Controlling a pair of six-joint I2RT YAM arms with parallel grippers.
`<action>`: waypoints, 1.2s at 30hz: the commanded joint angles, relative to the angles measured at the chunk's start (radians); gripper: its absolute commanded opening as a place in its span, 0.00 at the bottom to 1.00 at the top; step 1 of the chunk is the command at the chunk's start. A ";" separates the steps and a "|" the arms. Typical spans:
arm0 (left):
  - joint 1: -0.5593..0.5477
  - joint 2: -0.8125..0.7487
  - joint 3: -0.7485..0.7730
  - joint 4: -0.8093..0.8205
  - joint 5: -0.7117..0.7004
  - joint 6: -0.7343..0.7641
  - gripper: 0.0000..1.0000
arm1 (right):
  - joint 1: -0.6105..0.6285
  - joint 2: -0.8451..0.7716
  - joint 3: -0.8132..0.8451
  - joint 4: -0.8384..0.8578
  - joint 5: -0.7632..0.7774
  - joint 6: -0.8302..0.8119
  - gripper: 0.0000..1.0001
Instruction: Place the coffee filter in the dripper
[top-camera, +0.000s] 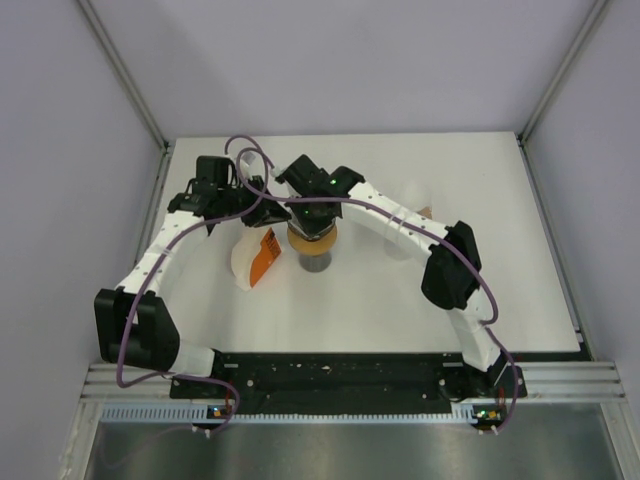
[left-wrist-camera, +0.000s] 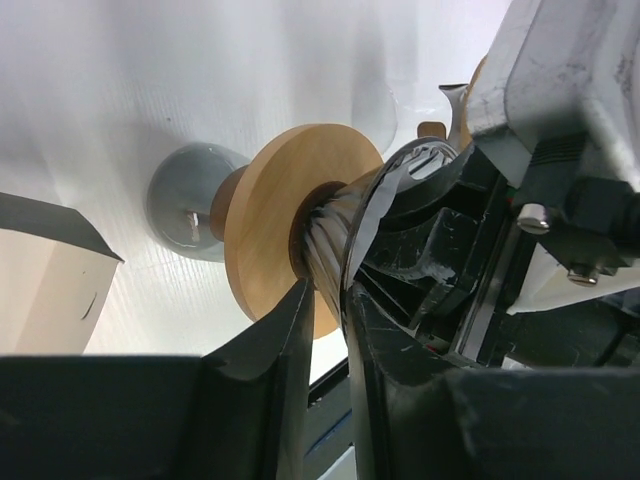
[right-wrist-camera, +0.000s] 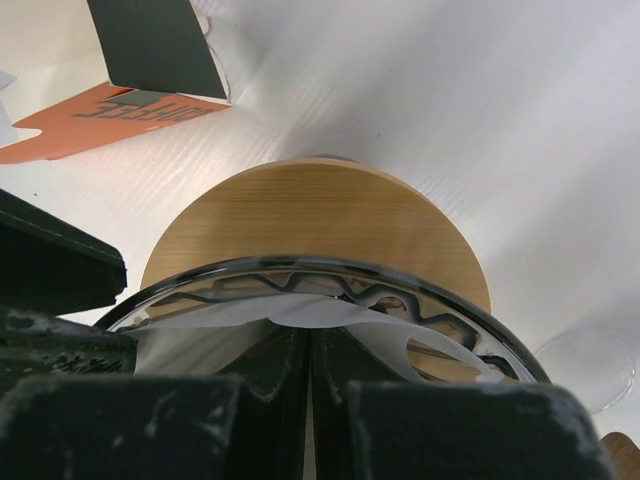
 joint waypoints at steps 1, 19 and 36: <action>-0.012 -0.038 -0.021 0.040 -0.011 0.028 0.21 | 0.017 0.019 0.030 0.020 -0.041 -0.008 0.00; -0.012 -0.058 0.000 0.019 -0.029 0.050 0.11 | -0.015 -0.207 -0.002 0.135 -0.016 -0.050 0.00; -0.012 -0.074 0.084 -0.032 -0.029 0.110 0.40 | -0.022 -0.297 -0.011 0.149 -0.001 -0.062 0.00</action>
